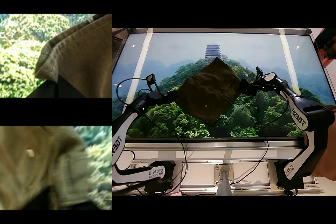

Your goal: Fold the clothes and pants, and hang the long-sleeved shirts on hangers.

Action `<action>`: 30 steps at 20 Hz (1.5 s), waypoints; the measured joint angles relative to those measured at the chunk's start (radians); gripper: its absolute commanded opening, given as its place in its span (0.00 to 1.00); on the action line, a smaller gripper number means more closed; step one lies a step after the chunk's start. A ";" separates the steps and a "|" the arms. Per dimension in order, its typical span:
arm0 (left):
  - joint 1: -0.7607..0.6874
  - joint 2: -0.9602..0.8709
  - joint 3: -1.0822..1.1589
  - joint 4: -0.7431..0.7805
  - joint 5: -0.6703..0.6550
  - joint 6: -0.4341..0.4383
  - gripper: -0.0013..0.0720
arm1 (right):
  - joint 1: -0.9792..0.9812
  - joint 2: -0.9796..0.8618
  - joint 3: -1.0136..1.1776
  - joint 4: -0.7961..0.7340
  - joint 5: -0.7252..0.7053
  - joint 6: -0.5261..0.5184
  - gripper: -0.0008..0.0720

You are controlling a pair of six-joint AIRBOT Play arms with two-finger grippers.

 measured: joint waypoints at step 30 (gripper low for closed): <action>-0.513 0.152 -0.002 0.040 0.452 -0.154 0.03 | -0.240 0.024 0.083 -0.360 0.753 -0.123 0.62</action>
